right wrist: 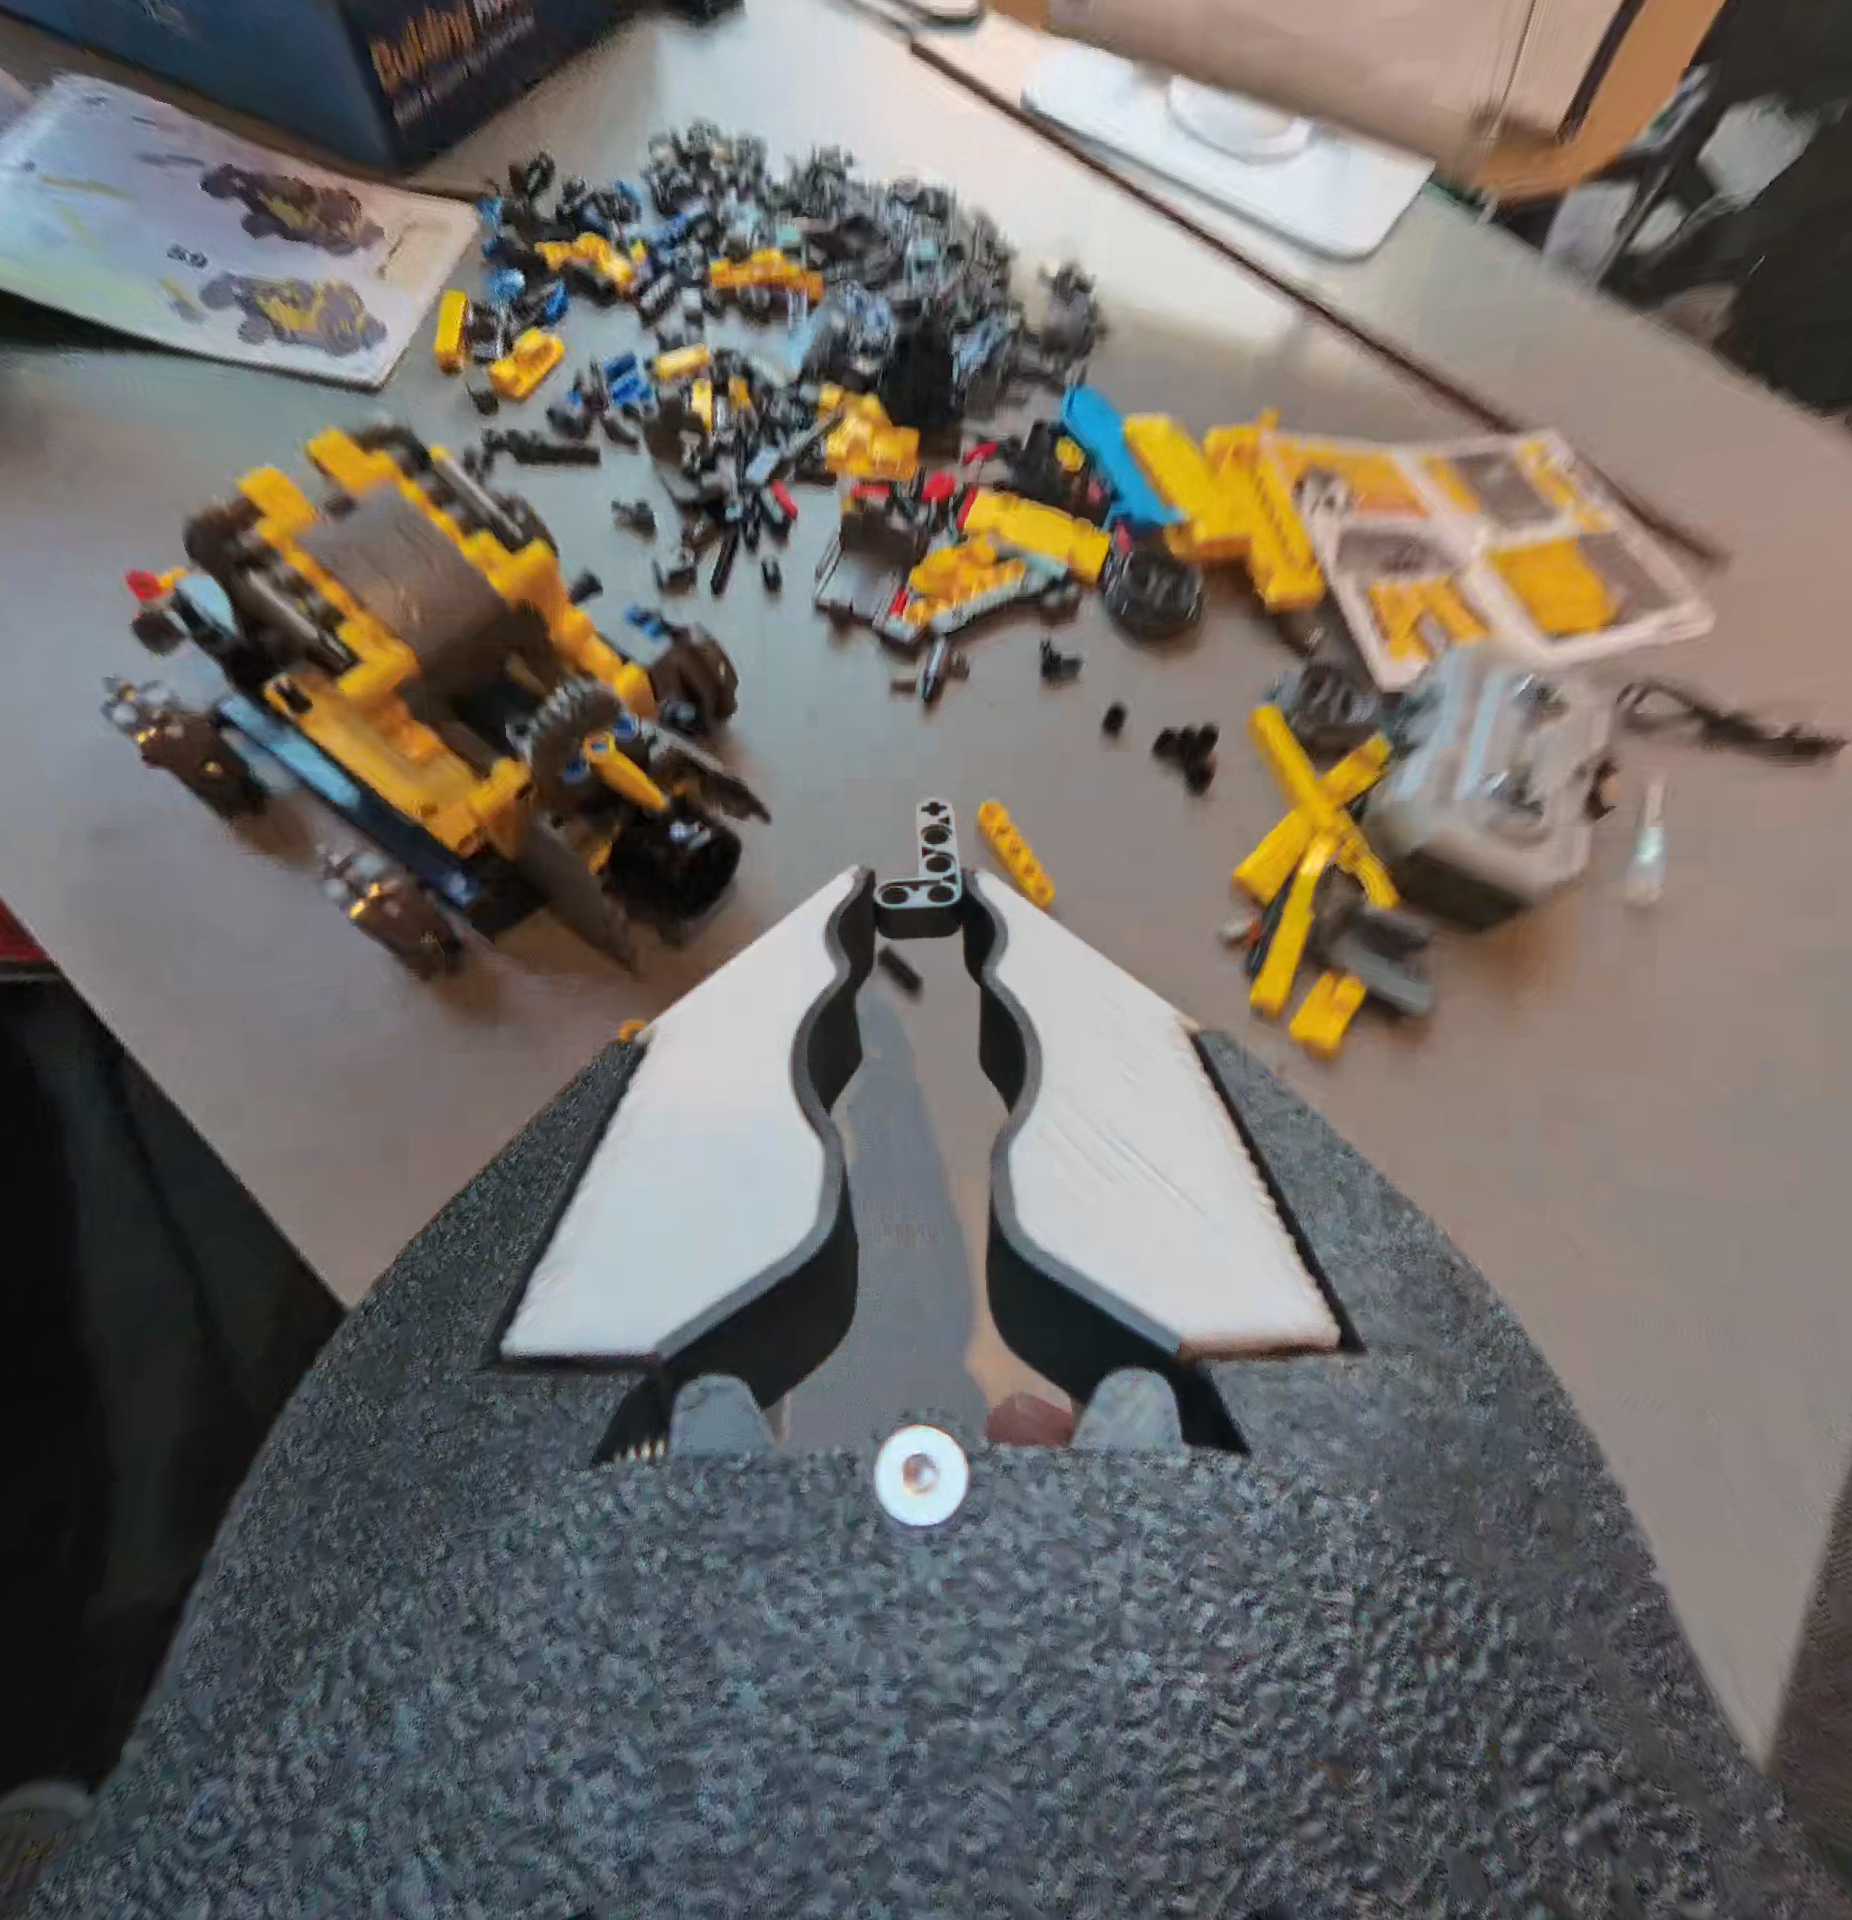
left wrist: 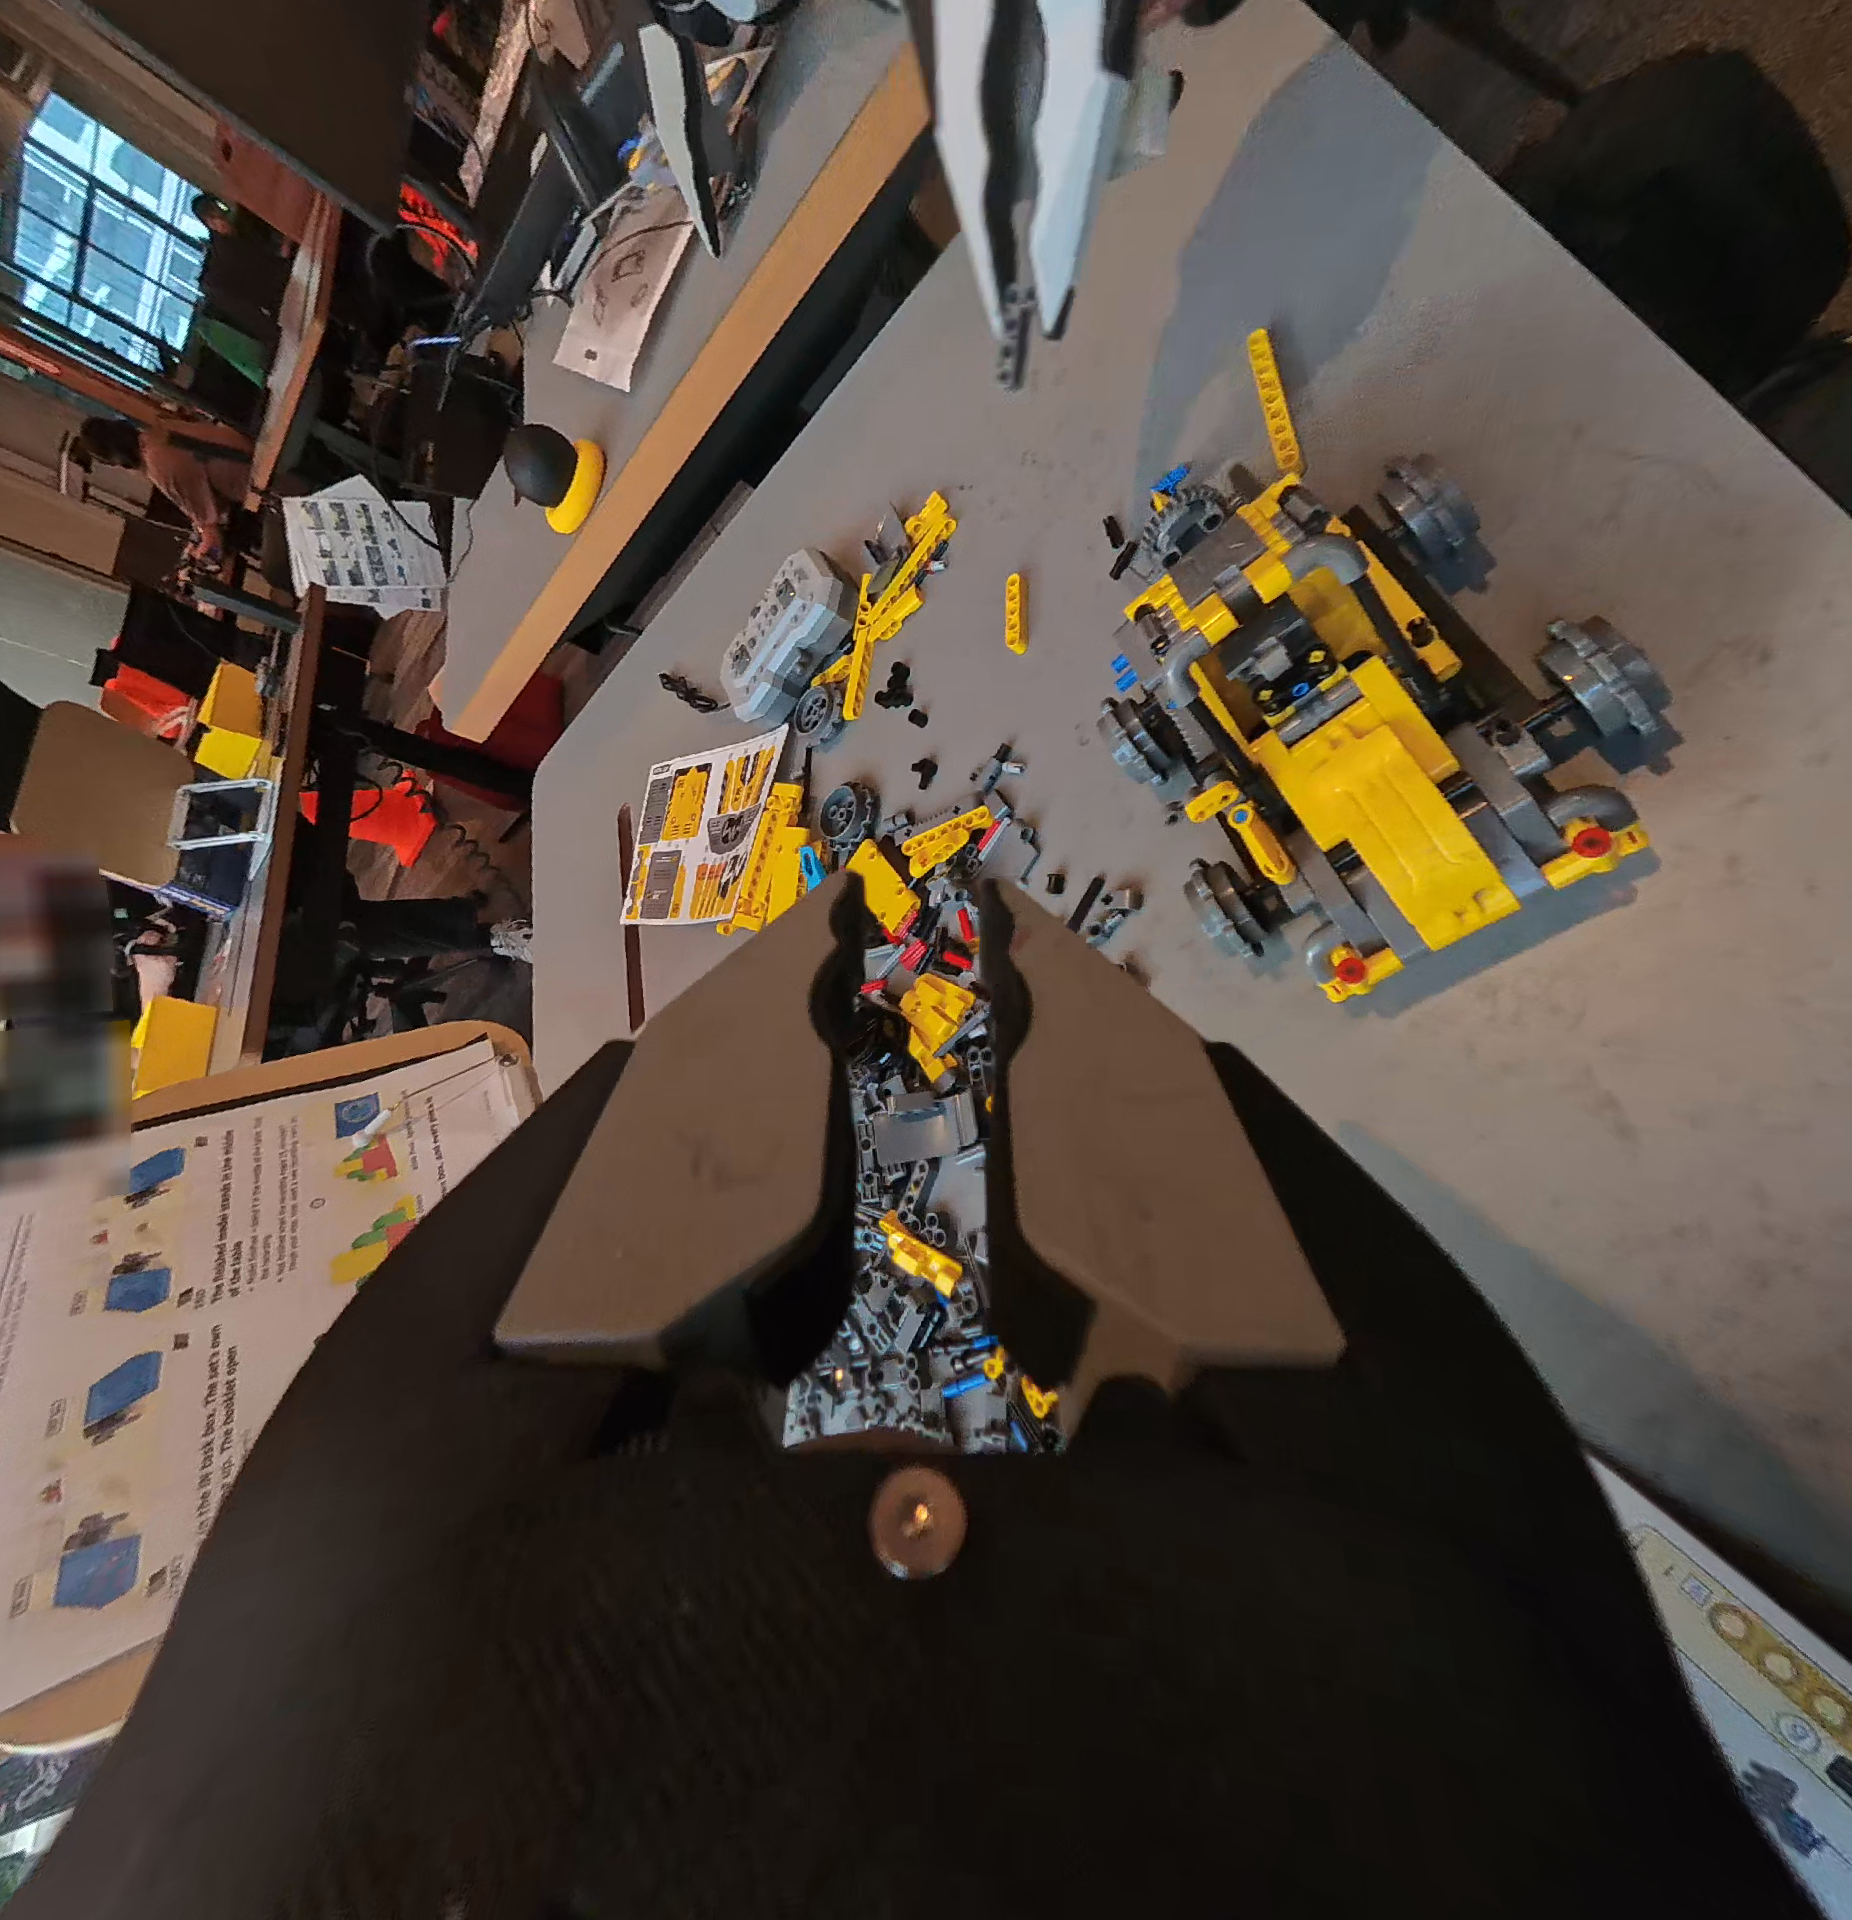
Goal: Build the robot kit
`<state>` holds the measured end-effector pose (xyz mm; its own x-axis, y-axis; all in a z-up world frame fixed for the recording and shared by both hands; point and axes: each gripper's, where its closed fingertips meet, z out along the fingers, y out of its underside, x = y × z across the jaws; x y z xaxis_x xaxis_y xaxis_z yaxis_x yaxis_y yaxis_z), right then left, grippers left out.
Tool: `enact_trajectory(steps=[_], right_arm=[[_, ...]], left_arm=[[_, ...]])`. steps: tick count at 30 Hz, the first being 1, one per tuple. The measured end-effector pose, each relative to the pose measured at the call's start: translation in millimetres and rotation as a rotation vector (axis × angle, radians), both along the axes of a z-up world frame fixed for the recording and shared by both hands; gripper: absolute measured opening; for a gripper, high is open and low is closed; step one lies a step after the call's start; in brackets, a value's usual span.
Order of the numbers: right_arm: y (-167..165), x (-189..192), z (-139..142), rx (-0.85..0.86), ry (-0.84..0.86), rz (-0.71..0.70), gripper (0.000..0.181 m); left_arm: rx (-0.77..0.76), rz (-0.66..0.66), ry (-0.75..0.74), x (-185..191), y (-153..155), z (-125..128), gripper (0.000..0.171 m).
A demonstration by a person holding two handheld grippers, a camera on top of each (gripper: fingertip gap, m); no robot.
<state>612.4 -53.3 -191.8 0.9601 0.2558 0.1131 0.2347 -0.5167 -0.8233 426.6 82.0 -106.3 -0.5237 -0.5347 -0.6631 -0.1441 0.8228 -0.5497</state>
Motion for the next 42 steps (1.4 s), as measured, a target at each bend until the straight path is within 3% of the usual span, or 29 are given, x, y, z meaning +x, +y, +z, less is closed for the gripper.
enact_trajectory(steps=[4, 11, 19, 29, 36, 39, 42], right_arm=[[-21.9, -0.6, -46.1, -0.102, 0.146, 0.029, 0.016], [-33.0, -6.4, -93.5, -0.273, 0.095, 0.104, 0.016], [-23.8, 1.3, -71.2, -0.181, 0.143, 0.099, 0.034], [9.8, 63.6, -55.2, 0.057, 0.134, -0.169, 0.043], [17.0, 84.4, -43.3, 0.145, 0.124, -0.249, 0.045], [19.2, 88.0, -43.6, 0.147, 0.098, -0.267, 0.044], [21.4, 89.8, -44.3, 0.147, 0.054, -0.281, 0.043]], left_arm=[[-0.007, 0.045, -0.005, -0.8, 14.6, 2.0, 0.017], [-0.046, 0.110, -0.033, -4.9, 35.4, 11.4, 0.016], [-0.046, 0.125, -0.039, -4.4, 37.6, 13.4, 0.017], [-0.046, 0.243, -0.074, -2.5, 59.1, 24.3, 0.017], [-0.159, 0.446, -0.098, 5.6, 95.6, 35.2, 0.013], [-0.251, 0.543, -0.015, 7.1, 109.5, 22.8, 0.024], [-0.277, 0.613, 0.012, 9.3, 123.1, 13.7, 0.025]])
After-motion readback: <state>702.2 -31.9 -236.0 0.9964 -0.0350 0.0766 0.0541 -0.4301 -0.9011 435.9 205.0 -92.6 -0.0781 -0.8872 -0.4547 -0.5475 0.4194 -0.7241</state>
